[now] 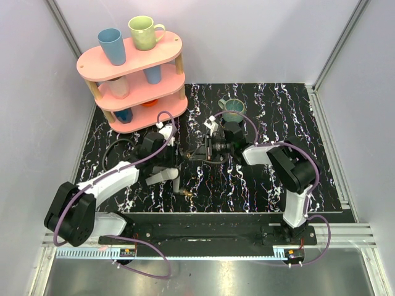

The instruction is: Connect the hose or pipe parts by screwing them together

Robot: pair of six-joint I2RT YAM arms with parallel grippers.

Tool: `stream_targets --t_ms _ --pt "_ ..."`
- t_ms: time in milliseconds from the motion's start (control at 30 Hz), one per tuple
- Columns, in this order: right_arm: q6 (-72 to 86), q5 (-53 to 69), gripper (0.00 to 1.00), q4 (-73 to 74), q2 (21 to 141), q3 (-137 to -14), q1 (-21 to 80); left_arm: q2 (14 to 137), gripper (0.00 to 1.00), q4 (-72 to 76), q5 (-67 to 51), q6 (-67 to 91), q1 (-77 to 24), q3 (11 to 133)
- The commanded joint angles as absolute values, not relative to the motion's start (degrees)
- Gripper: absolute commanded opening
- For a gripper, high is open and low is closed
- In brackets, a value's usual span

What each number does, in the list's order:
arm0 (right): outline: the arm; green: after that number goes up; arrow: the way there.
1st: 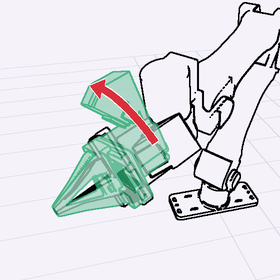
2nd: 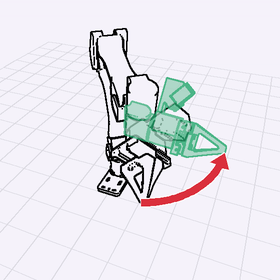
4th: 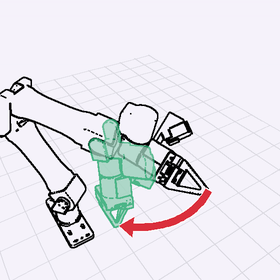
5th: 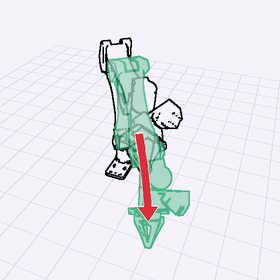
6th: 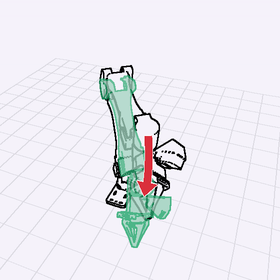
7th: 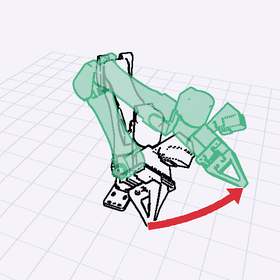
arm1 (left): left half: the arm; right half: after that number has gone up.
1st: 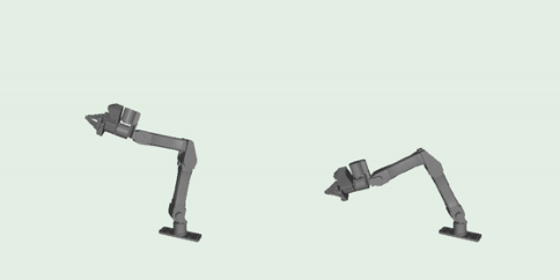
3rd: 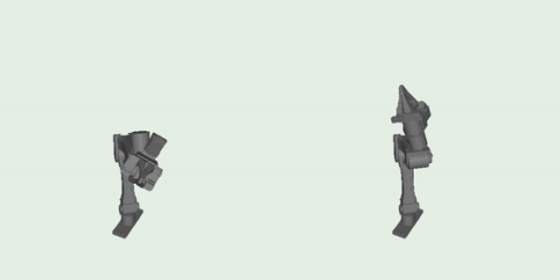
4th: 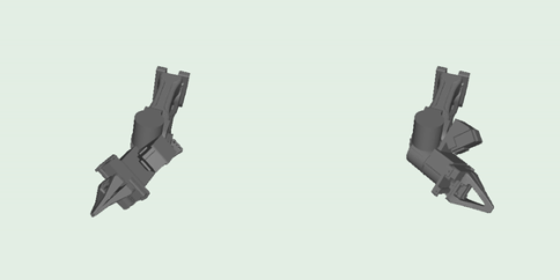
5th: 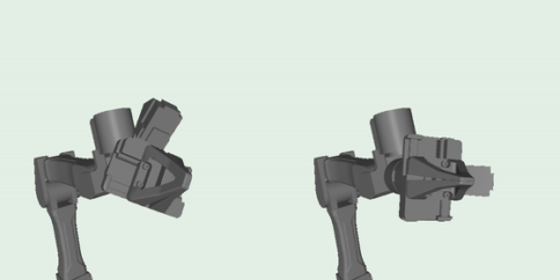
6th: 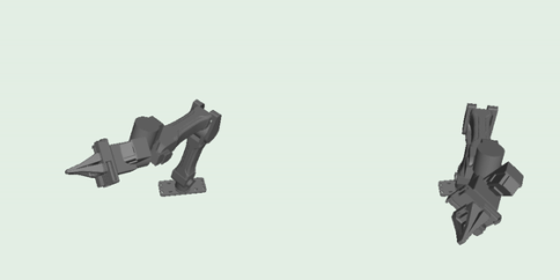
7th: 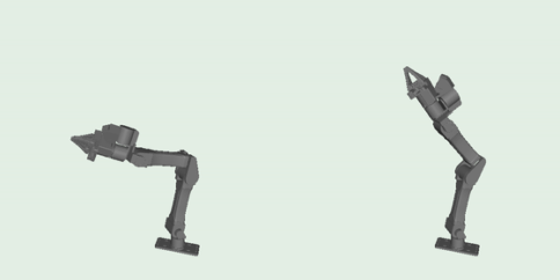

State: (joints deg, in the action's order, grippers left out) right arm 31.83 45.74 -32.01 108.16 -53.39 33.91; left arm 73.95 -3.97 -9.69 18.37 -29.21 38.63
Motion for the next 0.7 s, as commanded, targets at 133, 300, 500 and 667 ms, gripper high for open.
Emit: stream_targets --t_ms 133,300,500,667 --pt "52.13 47.47 0.23 -52.14 109.18 -53.79 32.87 70.05 0.0 3.71 -14.86 18.46 -32.52 40.78" --pt "41.24 42.2 0.51 -40.1 103.28 -52.91 31.99 70.84 0.0 -4.2 -13.81 17.67 -32.52 44.03" --pt "21.56 34.73 0.76 -25.94 95.64 -53.01 31.64 70.04 0.0 -4.47 -14.58 19.69 -31.99 42.09" --pt "0.42 29.44 1.0 -22.59 88.25 -51.16 31.82 73.91 0.0 -11.85 -14.86 20.03 -30.68 46.58"
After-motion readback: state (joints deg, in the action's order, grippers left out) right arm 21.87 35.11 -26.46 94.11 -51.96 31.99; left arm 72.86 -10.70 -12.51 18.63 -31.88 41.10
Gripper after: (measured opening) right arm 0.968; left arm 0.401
